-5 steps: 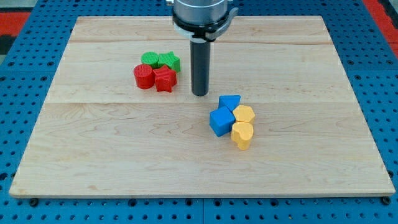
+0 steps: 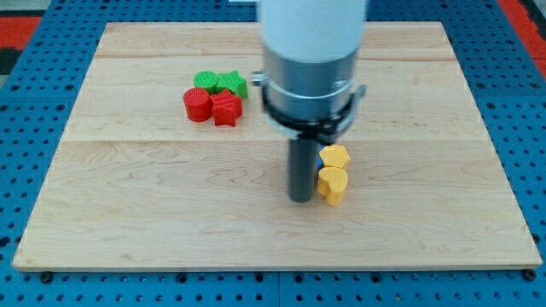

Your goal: Place the blue triangle to the right side of the red star to form a horizontal line

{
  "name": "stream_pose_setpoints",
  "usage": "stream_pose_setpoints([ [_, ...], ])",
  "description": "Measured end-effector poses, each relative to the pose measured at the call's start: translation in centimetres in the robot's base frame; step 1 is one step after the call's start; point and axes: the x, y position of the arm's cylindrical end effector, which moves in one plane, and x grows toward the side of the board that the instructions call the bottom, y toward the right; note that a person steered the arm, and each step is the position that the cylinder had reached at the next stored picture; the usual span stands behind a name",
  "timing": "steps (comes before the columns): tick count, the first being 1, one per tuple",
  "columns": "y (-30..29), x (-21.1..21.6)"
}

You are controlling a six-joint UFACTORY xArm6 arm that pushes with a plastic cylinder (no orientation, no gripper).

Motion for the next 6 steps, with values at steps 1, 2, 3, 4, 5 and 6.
stream_pose_setpoints([
  [1, 4.3, -1.7],
  [2, 4.1, -3.7],
  [3, 1.6, -5.2],
  [4, -1.7, -7.1],
  [5, -4.5, -9.1],
  [6, -3.5, -10.2],
])
